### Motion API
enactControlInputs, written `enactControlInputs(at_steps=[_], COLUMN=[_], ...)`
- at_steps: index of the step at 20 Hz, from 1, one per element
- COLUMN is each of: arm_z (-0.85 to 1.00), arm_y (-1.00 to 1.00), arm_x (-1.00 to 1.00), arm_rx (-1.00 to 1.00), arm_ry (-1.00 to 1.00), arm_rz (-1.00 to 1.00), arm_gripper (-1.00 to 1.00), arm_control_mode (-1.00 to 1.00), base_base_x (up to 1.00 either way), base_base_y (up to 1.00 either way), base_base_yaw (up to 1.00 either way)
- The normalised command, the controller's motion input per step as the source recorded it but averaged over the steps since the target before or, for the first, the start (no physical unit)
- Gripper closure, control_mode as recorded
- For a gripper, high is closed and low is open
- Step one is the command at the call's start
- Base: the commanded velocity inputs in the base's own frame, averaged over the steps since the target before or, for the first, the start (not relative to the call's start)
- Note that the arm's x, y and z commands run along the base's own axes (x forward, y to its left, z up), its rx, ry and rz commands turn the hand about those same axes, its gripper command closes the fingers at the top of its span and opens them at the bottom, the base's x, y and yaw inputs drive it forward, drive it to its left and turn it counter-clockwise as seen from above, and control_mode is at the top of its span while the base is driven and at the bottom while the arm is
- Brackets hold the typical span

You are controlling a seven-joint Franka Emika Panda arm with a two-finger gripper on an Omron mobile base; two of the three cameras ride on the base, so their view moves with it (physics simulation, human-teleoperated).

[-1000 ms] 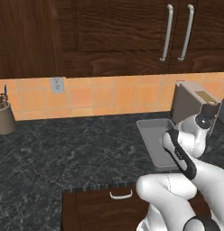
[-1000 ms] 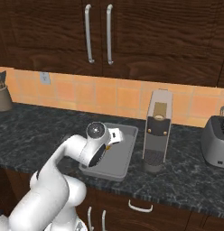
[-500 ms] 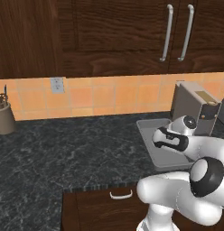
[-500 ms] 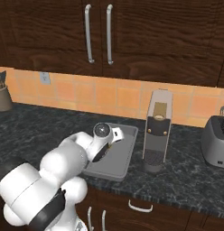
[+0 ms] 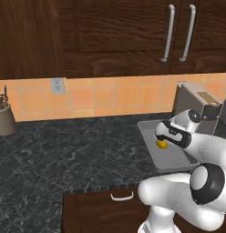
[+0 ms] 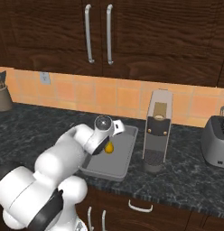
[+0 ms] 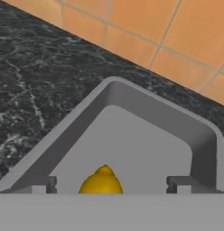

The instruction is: Place one lemon and one chicken drumstick in each tupperware on the nearby counter, to pack two identical lunches.

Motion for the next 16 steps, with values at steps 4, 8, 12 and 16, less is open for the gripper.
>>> enactControlInputs(at_steps=[4, 8, 12, 16], arm_z=[0.6, 0.23, 0.19, 0.22], arm_y=[0.11, 0.49, 0.64, 0.72], arm_x=[-0.57, -1.0, -1.0, -0.88], arm_rx=[-0.02, -0.04, 0.13, 0.21], arm_ry=[0.03, -0.08, -0.2, -0.05], arm_rz=[0.0, -0.03, -0.35, -0.53], arm_gripper=[-1.0, -1.0, -1.0, -1.0], arm_control_mode=[-1.0, -1.0, -1.0, -1.0], base_base_x=[0.0, 0.0, 0.0, 0.0], base_base_y=[0.0, 0.0, 0.0, 0.0], base_base_yaw=[0.0, 0.0, 0.0, 0.0])
